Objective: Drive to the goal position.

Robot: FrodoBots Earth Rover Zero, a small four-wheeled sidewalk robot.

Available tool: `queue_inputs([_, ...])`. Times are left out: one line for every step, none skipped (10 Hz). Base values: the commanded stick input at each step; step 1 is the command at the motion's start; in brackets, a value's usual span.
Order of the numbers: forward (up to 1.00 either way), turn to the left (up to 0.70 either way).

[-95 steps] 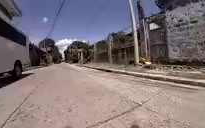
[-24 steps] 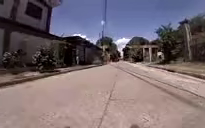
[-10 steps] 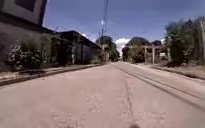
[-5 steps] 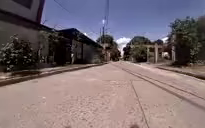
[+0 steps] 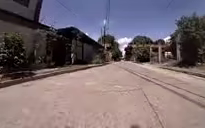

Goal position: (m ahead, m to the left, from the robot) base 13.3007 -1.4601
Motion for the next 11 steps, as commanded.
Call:
queue_inputs([1.00,0.00])
queue_inputs([1.00,0.00])
queue_inputs([1.00,0.00])
queue_inputs([1.00,0.00])
queue_inputs([1.00,0.00])
queue_inputs([1.00,0.00])
queue_inputs([1.00,0.00])
queue_inputs([1.00,0.00])
queue_inputs([1.00,0.00])
queue_inputs([1.00,0.00])
queue_inputs([1.00,0.00])
